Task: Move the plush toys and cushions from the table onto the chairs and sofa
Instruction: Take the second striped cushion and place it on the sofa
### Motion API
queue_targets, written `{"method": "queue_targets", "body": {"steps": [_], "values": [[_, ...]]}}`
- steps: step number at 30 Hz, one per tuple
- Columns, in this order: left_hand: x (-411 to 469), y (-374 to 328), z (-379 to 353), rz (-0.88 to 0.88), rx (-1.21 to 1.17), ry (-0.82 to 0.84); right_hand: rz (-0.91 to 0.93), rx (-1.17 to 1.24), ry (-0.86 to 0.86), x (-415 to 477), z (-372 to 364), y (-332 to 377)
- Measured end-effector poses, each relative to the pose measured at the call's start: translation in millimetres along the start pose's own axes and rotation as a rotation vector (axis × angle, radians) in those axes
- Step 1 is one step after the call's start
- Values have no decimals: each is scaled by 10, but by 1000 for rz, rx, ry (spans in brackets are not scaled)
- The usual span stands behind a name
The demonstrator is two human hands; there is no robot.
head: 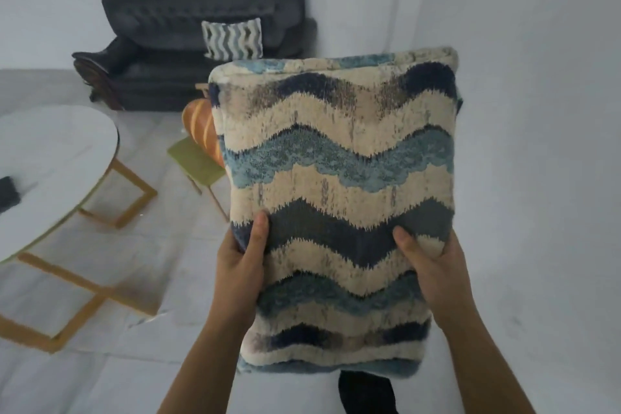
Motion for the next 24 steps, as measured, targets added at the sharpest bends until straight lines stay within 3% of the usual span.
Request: {"method": "queue_targets", "body": {"steps": [7, 15, 20, 24], "values": [[2134, -48, -1059, -49, 27, -66, 40, -8, 124, 2371, -547, 851], [4336, 71, -1506, -105, -24, -193, 48, -123, 292, 4684, -1648, 1588], [6025, 454, -1758, -124, -28, -234, 81, -170, 288, 6268, -2487, 1840], [7399, 341, -2067, -113, -12, -209, 82, -174, 266, 7387, -3025, 2370]]}}
Point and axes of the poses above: each hand's wrist, its own x-axis towards the middle knuckle, its own z-axis out of the back of the hand, y = z × x, the point moved 1 cm from there along x, towards the middle knuckle, and after that the axes turned 14 degrees about -z, right-handed, at the moved point
